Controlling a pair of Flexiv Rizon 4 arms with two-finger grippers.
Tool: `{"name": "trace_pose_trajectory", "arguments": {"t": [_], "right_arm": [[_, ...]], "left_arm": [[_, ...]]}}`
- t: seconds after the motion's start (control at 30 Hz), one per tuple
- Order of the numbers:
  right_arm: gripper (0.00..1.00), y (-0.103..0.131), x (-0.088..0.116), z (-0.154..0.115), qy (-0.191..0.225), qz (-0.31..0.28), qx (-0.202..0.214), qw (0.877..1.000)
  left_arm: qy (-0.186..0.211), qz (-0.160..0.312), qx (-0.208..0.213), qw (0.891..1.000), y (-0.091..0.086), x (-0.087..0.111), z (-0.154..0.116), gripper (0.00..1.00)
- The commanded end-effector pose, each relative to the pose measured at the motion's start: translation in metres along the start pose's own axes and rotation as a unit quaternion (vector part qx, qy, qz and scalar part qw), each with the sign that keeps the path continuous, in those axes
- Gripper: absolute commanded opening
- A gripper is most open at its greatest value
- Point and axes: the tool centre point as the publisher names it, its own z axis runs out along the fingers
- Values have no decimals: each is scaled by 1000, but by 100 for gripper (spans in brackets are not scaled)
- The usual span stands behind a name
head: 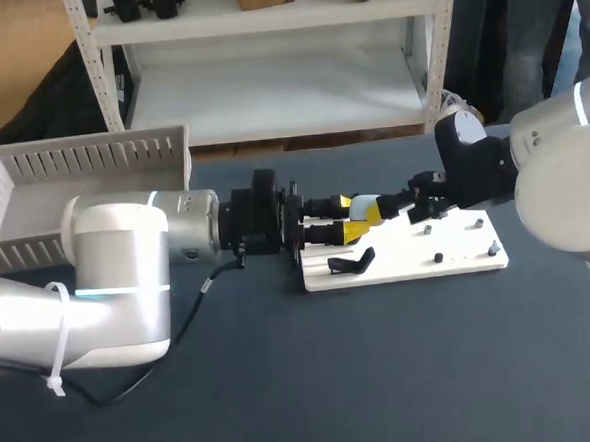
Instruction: Pick up each earbud case from the left stands, insert the matching earbuds, close the lid, and place the case in the box.
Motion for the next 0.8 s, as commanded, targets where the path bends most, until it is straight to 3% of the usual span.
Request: {"name": "trace_pose_trajectory", "arguments": {"t": [0.03,0.47,0.8], "right_arm": [[100,2,-3,-1,-3,-3,4,1000],[100,8,-20,-10,-15,-15,11,1000],[100,11,-3,-16,-5,-20,9,1000]], "left_arm": [[-1,1,0,1000,0,1,0,0],[-1,1,0,1000,0,1,0,0],[-1,1,0,1000,0,1,0,0]]}}
